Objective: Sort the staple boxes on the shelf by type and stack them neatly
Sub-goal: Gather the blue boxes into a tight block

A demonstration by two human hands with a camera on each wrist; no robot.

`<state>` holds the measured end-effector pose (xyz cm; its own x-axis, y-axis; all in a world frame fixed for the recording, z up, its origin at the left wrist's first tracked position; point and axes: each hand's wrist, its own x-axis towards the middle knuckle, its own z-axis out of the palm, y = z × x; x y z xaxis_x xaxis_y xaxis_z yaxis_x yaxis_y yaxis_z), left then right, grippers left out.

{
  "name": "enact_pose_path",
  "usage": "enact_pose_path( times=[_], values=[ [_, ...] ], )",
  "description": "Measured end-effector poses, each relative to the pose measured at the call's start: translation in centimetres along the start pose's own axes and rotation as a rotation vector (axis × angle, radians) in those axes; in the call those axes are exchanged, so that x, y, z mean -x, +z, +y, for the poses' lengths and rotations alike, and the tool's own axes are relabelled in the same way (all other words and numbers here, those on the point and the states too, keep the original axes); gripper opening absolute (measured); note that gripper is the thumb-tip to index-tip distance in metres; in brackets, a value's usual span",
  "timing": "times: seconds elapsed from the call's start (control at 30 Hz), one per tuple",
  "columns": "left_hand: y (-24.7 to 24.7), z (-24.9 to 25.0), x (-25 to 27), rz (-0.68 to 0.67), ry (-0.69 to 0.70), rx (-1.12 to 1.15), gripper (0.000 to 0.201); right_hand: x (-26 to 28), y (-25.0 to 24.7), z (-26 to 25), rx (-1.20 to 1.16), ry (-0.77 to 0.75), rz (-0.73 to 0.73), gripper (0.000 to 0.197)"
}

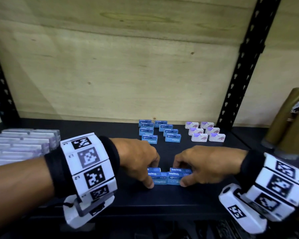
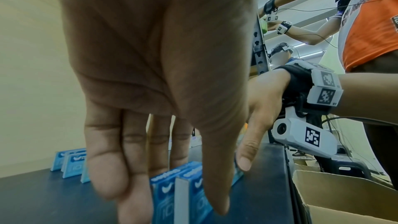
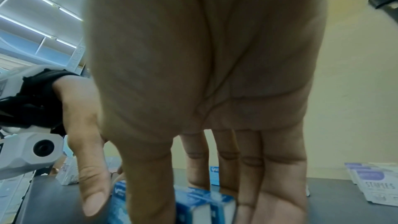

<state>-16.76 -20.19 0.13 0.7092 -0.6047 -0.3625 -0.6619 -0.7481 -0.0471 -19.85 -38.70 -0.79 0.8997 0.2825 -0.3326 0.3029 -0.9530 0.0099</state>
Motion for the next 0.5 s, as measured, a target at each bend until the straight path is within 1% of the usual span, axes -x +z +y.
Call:
enact_pose_path(
  times=[0.27,0.5],
  values=[
    [0.02,0.68,-0.83,0.038,0.055,0.04,0.038,-0.4,0.02,-0.5,0.026,-0.022,0.013,0.032],
    [0.15,0.74,-1.01,0.049,0.07,0.037,0.038,-0.44,0.15,-0.54,0.027,-0.021,0.011,0.033]
  ],
)
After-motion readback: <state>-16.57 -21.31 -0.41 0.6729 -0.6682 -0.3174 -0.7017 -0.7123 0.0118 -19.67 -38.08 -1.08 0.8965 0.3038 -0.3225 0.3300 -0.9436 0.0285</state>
